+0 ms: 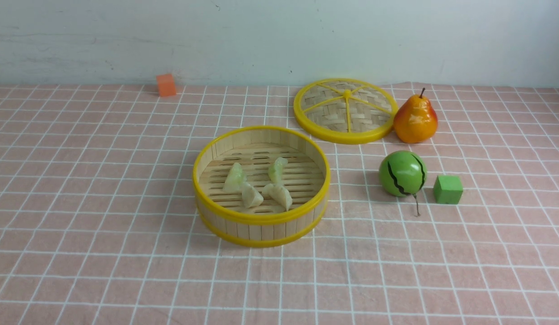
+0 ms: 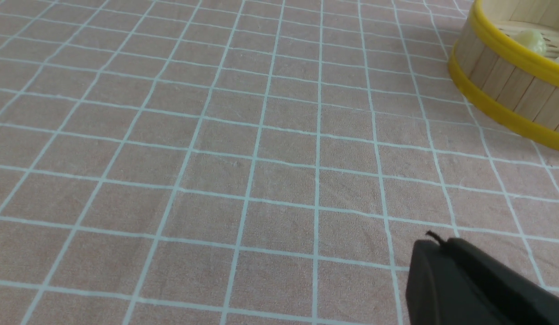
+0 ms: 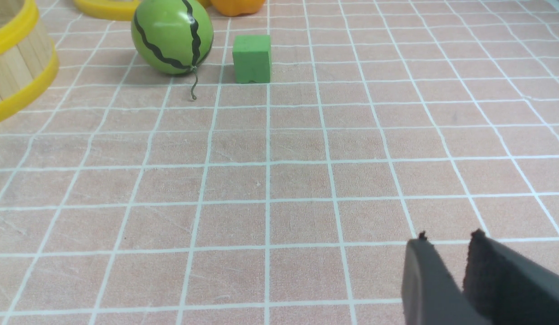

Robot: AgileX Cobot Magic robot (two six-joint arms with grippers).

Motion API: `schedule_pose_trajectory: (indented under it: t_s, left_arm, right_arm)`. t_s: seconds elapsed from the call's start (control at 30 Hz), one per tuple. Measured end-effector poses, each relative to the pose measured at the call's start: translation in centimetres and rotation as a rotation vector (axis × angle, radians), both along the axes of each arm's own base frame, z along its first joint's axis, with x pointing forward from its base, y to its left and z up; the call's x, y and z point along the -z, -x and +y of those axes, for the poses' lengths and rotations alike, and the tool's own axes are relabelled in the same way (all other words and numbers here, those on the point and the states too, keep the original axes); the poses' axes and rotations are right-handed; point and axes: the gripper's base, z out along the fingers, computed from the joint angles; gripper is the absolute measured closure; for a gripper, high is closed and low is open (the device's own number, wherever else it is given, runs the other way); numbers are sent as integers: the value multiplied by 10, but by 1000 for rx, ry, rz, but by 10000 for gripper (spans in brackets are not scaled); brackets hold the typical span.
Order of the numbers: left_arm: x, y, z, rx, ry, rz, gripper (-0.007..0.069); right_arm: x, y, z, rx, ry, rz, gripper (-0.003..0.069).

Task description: Put the dumplings into the steamer on the table with the pink tablecloth.

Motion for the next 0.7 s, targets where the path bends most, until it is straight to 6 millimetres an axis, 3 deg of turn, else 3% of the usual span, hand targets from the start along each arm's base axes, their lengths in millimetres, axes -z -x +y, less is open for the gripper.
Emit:
schedule_pose_trajectory:
  t_s: [0.7]
  left_arm:
    - [0, 0, 0, 0, -1, -3, 605]
  right_arm:
    - [0, 0, 0, 0, 0, 0, 479]
